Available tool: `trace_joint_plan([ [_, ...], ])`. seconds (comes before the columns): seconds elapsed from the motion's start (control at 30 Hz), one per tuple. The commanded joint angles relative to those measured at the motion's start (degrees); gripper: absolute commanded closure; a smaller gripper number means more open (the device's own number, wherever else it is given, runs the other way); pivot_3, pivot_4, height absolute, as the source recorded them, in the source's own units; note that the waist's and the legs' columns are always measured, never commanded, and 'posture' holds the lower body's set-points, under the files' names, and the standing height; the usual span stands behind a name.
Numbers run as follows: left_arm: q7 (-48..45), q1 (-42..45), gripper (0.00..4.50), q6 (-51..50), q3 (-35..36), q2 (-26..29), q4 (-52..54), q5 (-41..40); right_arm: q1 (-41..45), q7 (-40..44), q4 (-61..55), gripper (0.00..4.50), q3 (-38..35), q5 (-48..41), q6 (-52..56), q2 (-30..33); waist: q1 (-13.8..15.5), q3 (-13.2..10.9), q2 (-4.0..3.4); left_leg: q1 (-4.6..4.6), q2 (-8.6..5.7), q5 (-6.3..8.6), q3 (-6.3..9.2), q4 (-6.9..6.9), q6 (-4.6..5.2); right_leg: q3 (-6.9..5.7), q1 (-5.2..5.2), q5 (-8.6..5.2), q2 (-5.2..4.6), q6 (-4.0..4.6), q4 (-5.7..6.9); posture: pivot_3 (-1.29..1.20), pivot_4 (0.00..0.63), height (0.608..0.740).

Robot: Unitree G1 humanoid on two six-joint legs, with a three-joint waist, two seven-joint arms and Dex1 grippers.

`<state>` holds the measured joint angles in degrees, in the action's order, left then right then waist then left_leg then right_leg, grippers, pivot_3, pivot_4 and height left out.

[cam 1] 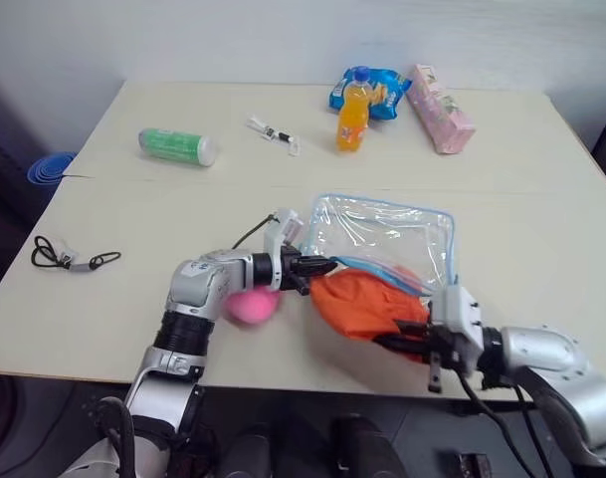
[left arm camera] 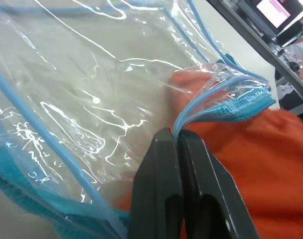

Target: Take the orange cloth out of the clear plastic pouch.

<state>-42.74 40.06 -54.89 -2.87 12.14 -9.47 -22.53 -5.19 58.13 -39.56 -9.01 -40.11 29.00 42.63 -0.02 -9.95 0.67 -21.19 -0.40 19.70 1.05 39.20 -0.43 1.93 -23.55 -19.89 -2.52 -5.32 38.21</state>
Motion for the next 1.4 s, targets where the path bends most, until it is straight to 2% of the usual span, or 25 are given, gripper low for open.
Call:
trace_joint_plan([
  [0.03, 1.20, -0.13, 4.50, -0.50, 1.40, 0.34, 2.95, -1.74, -2.60, -4.58, -5.58, 4.48, -11.77, -15.84, 6.34, 3.28, 0.08, 0.00, 0.01, 0.01, 0.01, 0.00, 0.01, 0.00, 0.00, -0.01, 0.02, 0.00, 0.00, 0.00, -0.01, 0.00, 0.150, 0.740],
  [0.1, 1.29, -0.36, 4.50, -0.63, 1.55, 1.04, 3.42, -2.12, -3.75, -7.63, -3.76, 4.48, -21.31, -26.49, 9.68, 6.41, 0.20, -0.01, 0.02, 0.00, 0.01, 0.00, 0.02, 0.00, 0.00, -0.02, 0.05, 0.00, -0.01, 0.00, -0.04, 0.00, 0.150, 0.740],
  [0.17, 1.11, -0.58, 4.50, -1.06, 1.79, 2.06, 4.28, -2.61, -3.62, -6.75, 1.36, 4.48, -30.86, -30.37, 13.11, 11.41, 0.24, -0.02, 0.03, 0.00, 0.01, 0.01, -0.01, 0.00, 0.03, 0.00, 0.07, 0.00, -0.02, 0.00, -0.11, 0.00, 0.150, 0.740],
  [0.23, -0.44, -1.22, 4.50, -0.53, 1.12, 3.89, 5.88, -2.83, -2.27, -3.12, 10.05, 4.48, -38.71, -28.87, 16.24, 18.10, 0.24, -0.02, 0.03, -0.01, 0.00, 0.03, -0.05, -0.01, 0.06, 0.02, 0.09, 0.00, -0.01, 0.00, -0.16, 0.00, 0.150, 0.740],
  [0.3, -2.54, -2.40, 4.50, 0.00, -0.37, 6.16, 7.88, -3.10, 0.55, -0.87, 19.33, 4.48, -42.35, -25.28, 16.45, 23.64, 0.20, -0.02, 0.03, 0.01, 0.00, 0.05, -0.08, -0.02, 0.12, 0.04, 0.11, 0.00, 0.00, 0.00, -0.21, 0.00, 0.150, 0.740],
  [0.43, -4.50, -4.02, 4.50, -0.05, -0.72, 8.47, 9.18, -4.04, 5.41, 2.68, 33.45, 4.48, -37.38, -9.52, 4.32, 29.02, 0.15, -0.02, 0.03, 0.06, 0.02, 0.05, -0.10, -0.13, 0.16, 0.05, 0.12, 0.00, 0.01, 0.00, -0.27, 0.00, 0.150, 0.740],
  [0.53, -4.56, -4.45, 4.50, -0.44, -0.29, 8.62, 9.03, -4.82, 9.21, 5.77, 47.85, 4.48, -26.24, 10.26, -23.90, 28.35, 0.17, -0.02, 0.04, 0.01, 0.03, 0.06, -0.13, -0.08, 0.18, 0.05, 0.10, 0.00, 0.01, 0.00, -0.31, 0.00, 0.150, 0.740],
  [0.6, -4.40, -4.63, 4.50, -0.73, -0.08, 8.42, 9.15, -5.24, 13.03, 5.76, 58.25, 4.48, -19.77, 19.80, -41.48, 26.23, -0.01, -0.03, 0.04, 0.00, -0.01, 0.07, -0.22, -0.06, 0.20, 0.10, 0.10, 0.02, -0.02, -0.05, -0.35, 0.00, 0.150, 0.740],
  [0.63, -4.51, -4.75, 4.50, -0.60, -0.24, 8.49, 9.34, -5.32, 14.43, 6.59, 62.93, 4.48, -17.31, 22.81, -48.84, 25.27, -0.03, -0.03, 0.01, 0.01, -0.01, 0.08, -0.24, -0.06, 0.21, 0.11, 0.10, 0.04, -0.02, -0.07, -0.37, 0.00, 0.150, 0.740],
  [0.73, -5.18, -5.11, 4.50, 0.02, -0.98, 9.02, 9.80, -5.54, 15.24, 7.84, 74.11, 4.48, -11.33, 28.71, -62.03, 21.39, -0.11, -0.04, 0.01, 0.01, 0.01, 0.06, -0.26, -0.11, 0.18, 0.11, 0.02, 0.04, 0.02, -0.07, -0.32, 0.00, 0.150, 0.740],
  [0.8, -5.67, -5.57, 4.50, 1.13, -1.05, 9.41, 10.65, -5.46, 9.88, 10.17, 77.74, 4.48, -8.85, 28.71, -63.02, 17.06, -0.12, -0.04, -0.46, -0.03, 0.02, 0.03, -0.32, -0.10, 0.13, 0.14, -0.07, 0.04, 0.02, -0.07, -0.24, 0.00, 0.150, 0.740],
  [0.83, -6.10, -5.80, 4.50, 1.21, -1.04, 9.85, 11.13, -5.60, 8.05, 11.52, 78.68, 4.48, -8.63, 27.45, -62.47, 15.38, 0.03, -0.05, -0.07, 0.06, 0.03, 0.03, -0.43, -0.09, 0.13, 0.23, -0.04, 0.04, 0.03, -0.07, -0.21, 0.00, 0.150, 0.740],
  [0.87, -7.47, -6.10, 4.50, 0.55, -1.21, 10.77, 11.93, -6.39, 7.01, 12.29, 79.26, 4.22, -8.75, 26.45, -62.65, 14.50, 0.10, -0.05, 0.02, 0.12, 0.15, -0.01, -0.19, -0.09, 0.03, 0.05, 0.13, 0.04, 0.13, -0.07, -0.27, 0.00, 0.150, 0.740],
  [0.97, -11.51, -8.03, 3.88, 4.42, -3.52, 14.51, 14.40, -5.11, 5.34, 13.40, 77.72, 3.49, -11.27, 22.95, -61.87, 13.66, -0.40, 0.03, -0.33, 0.09, 0.07, -0.02, -0.23, -0.10, 0.03, 0.14, 0.13, 0.04, 0.06, -0.06, -0.31, 0.00, 0.150, 0.740],
  [1.07, -13.40, -10.60, 3.06, 13.20, -3.87, 17.08, 14.58, -2.30, 1.74, 13.53, 71.96, 2.59, -14.98, 18.90, -59.37, 14.23, -0.46, 0.03, -0.33, 0.26, 0.07, 0.00, -0.34, -0.10, 0.05, 0.23, 0.22, 0.04, 0.06, -0.06, -0.30, 0.00, 0.150, 0.740],
  [1.2, -16.44, -14.51, 1.89, 22.04, 1.32, 19.63, 15.10, -3.79, -10.93, 14.46, 52.88, 1.30, -22.52, 10.64, -45.90, 14.44, -0.11, 0.00, -0.42, 0.23, 0.09, 0.00, -0.23, -0.18, 0.02, 0.19, 0.20, 0.04, 0.08, -0.06, -0.29, 0.00, 0.150, 0.740],
  [1.33, -23.25, -20.19, 0.65, 31.14, 7.90, 23.87, 16.07, -6.15, -21.47, 10.61, 32.83, 0.01, -30.19, -0.80, -27.06, 12.99, -0.22, 0.00, -0.41, 0.18, 0.12, 0.04, -0.16, -0.21, 0.01, 0.17, 0.21, 0.04, 0.06, -0.06, -0.37, 0.00, 0.150, 0.740],
  [1.4, -26.16, -23.59, 0.09, 36.22, 11.32, 26.67, 15.06, -5.95, -25.55, 9.23, 23.05, 0.00, -30.53, -4.30, -21.54, 11.52, -0.26, -0.01, -0.41, 0.22, 0.13, 0.07, -0.15, -0.25, 0.02, 0.17, 0.23, 0.03, 0.04, -0.04, -0.39, 0.00, 0.150, 0.740],
])
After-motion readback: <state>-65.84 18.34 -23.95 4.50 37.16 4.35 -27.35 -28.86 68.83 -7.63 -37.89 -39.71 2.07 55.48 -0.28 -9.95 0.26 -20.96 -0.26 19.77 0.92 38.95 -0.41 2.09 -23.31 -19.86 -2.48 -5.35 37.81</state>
